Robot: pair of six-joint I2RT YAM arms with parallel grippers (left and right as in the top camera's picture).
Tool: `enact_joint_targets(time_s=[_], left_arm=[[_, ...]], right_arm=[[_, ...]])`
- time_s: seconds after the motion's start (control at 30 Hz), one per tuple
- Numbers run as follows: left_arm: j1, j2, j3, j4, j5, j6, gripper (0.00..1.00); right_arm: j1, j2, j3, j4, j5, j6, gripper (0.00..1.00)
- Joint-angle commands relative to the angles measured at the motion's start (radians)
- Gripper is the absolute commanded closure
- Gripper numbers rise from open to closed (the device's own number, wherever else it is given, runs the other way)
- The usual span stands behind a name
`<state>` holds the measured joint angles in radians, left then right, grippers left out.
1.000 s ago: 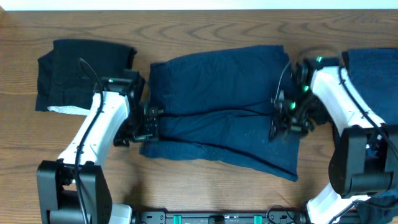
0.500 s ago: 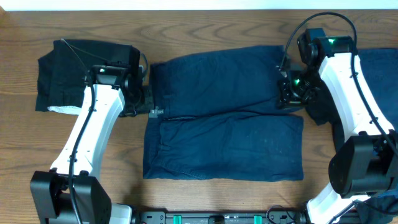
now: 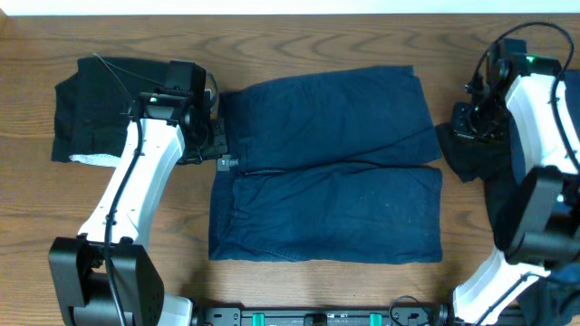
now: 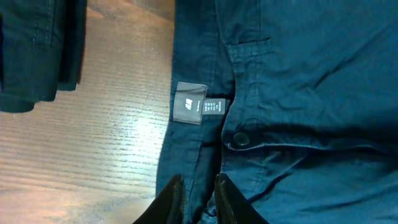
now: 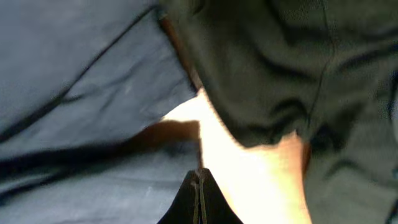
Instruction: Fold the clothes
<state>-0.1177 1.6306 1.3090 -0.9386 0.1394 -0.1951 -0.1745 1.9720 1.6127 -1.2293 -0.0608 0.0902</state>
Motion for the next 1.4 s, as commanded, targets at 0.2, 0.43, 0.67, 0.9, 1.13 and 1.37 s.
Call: enact_joint_targets(time_s=[0.2, 0.43, 0.67, 0.9, 1.13, 1.37], left_arm=[[0.008, 0.011, -0.005, 0.02, 0.009, -0.006, 0.81], [0.008, 0.012, -0.006, 0.048, 0.008, -0.005, 0.81], [0.008, 0.012, -0.006, 0.062, 0.006, -0.005, 0.81], [0.008, 0.012, -0.005, 0.111, 0.006, 0.039, 0.8], [0.008, 0.034, -0.005, 0.134, 0.006, 0.044, 0.79], [0.008, 0.128, -0.005, 0.18, 0.009, 0.043, 0.79]], right_arm=[[-0.089, 0.219, -0.005, 0.1, -0.051, -0.1, 0.99], [-0.149, 0.308, -0.005, 0.197, -0.016, -0.144, 0.99], [-0.226, 0.309, 0.025, 0.303, -0.024, -0.154, 0.99], [-0.227, 0.289, 0.194, 0.157, -0.359, -0.278, 0.92], [-0.135, 0.227, 0.412, -0.06, -0.462, -0.335, 0.9], [0.027, 0.217, 0.38, -0.035, -0.395, -0.33, 0.99]])
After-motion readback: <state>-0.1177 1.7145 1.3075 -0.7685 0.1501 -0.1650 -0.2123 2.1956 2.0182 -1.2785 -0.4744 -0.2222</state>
